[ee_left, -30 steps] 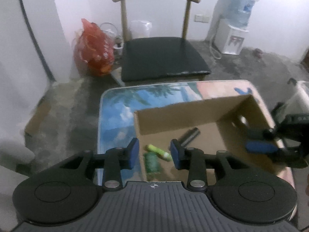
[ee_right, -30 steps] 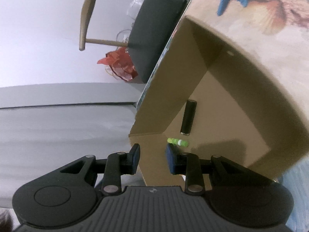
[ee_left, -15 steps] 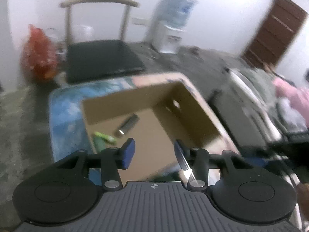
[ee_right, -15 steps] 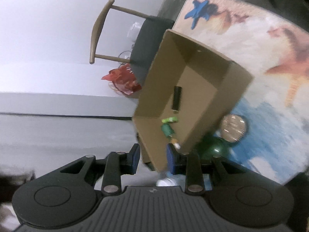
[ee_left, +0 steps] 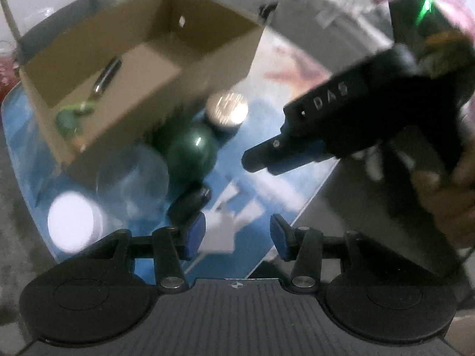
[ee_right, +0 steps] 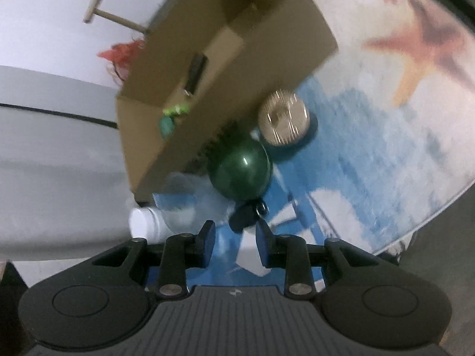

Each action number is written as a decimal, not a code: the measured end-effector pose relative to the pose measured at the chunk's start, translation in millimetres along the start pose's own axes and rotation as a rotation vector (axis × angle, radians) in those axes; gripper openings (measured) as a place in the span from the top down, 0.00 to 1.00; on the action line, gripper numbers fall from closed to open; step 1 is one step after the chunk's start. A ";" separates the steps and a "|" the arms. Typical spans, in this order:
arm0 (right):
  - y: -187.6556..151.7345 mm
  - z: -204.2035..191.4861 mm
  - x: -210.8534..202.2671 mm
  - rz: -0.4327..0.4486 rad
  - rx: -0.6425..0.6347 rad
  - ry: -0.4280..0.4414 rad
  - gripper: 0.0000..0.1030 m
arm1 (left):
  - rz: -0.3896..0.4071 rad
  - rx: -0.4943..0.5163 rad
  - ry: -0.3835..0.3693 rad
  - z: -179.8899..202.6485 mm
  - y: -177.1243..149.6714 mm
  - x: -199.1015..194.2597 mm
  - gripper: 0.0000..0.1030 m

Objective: Organize rigid objects
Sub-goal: 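Reach the right gripper to the white square charger and close on it, then carry the white charger over the box and open the right gripper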

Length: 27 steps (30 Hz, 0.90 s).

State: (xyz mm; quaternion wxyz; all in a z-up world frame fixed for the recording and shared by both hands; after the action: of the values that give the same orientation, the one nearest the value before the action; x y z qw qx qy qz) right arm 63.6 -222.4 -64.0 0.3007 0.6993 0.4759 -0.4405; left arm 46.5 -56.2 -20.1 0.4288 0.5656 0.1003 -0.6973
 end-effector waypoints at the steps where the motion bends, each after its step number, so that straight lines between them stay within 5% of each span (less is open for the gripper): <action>1: -2.1 0.1 6.7 -0.011 0.001 -0.006 0.69 | -0.006 -0.001 0.014 -2.5 -4.5 6.8 0.54; 9: -15.2 1.0 48.4 -0.090 0.046 -0.032 0.59 | -0.047 -0.009 0.061 -24.2 -20.7 40.2 0.54; 27: -20.0 12.8 83.3 -0.107 0.104 -0.022 0.59 | -0.079 -0.043 0.108 -38.8 -24.2 77.9 0.58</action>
State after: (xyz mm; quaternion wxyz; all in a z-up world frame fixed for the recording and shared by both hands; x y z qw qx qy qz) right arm 54.0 -192.5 -144.8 0.2453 0.6827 0.4857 -0.4877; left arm 57.2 -54.8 -109.8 0.4072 0.5885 0.1605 -0.6798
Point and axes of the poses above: each gripper's, at about its wrist camera, not at the fingertips, and x roughly the way its jaws point, z to its right, y to its top, the point moved 2 cm from there along x, roughly the way its jaws point, and after that the axes turned 13 degrees about -y, right-handed, at the moved point
